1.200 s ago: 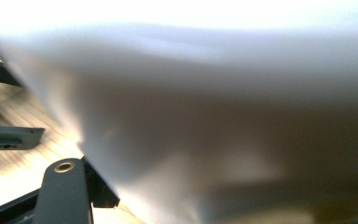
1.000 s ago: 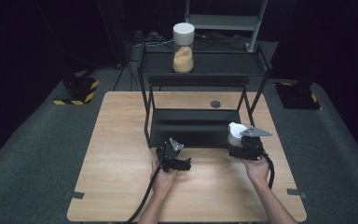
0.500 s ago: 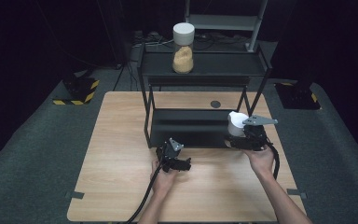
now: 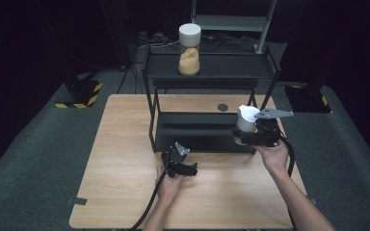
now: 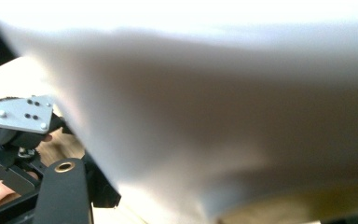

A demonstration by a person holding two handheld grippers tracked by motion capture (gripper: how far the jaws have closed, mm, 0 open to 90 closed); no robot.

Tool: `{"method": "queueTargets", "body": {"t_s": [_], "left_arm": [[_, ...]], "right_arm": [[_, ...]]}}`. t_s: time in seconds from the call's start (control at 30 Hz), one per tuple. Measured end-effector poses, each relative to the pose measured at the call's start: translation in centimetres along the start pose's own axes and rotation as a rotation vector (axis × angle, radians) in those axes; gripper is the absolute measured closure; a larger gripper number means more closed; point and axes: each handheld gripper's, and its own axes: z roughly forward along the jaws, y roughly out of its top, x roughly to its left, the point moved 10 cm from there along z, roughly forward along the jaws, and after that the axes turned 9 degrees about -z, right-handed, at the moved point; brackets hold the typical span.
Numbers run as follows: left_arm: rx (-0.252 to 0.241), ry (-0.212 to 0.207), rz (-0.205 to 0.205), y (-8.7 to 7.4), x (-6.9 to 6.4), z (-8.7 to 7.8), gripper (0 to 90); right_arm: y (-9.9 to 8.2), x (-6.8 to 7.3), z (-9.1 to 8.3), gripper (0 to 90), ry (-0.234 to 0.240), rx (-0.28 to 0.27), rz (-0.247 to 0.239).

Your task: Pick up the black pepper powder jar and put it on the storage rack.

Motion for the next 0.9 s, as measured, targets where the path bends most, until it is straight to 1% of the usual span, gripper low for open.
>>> {"method": "queueTargets", "body": {"t_s": [0.03,0.13,0.17,0.3,0.4,0.43,0.53,0.6,0.63,0.87,0.9], "left_arm": [[0.000,0.000,0.000,0.0,0.0,0.0,3.1],[0.000,0.000,0.000,0.0,0.0,0.0,3.1],[0.000,0.000,0.000,0.0,0.0,0.0,3.1],[0.000,0.000,0.000,0.0,0.0,0.0,3.1],[0.000,0.000,0.000,0.0,0.0,0.0,3.1],[0.000,0.000,0.000,0.0,0.0,0.0,3.1],[0.000,0.000,0.000,0.0,0.0,0.0,3.1],[-0.001,0.000,-0.001,0.0,0.0,0.0,3.1],[-0.001,0.000,-0.001,0.0,0.0,0.0,3.1],[-0.001,0.001,0.000,0.0,0.0,0.0,3.1],[-0.001,0.001,0.000,0.0,0.0,0.0,3.1]], "right_arm": [[0.0,0.0,0.0,30.3,0.000,0.000,0.000],[0.9,-0.2,-0.4,30.3,0.006,-0.009,-0.005],[0.9,-0.2,-0.4,30.3,0.006,-0.009,-0.005],[1.9,-0.2,-0.9,30.3,0.020,-0.018,-0.016],[3.1,-0.4,-1.3,30.3,0.034,-0.019,-0.027],[3.1,-0.4,-1.3,30.3,0.034,-0.019,-0.027],[4.3,-0.6,-1.9,30.4,0.045,-0.033,-0.032],[4.9,-0.6,-2.2,30.4,0.048,-0.041,-0.036],[4.9,-0.6,-2.2,30.4,0.048,-0.041,-0.036],[7.6,-0.8,-3.5,30.4,0.054,-0.054,-0.060],[7.6,-0.8,-3.5,30.4,0.054,-0.054,-0.060]]}}
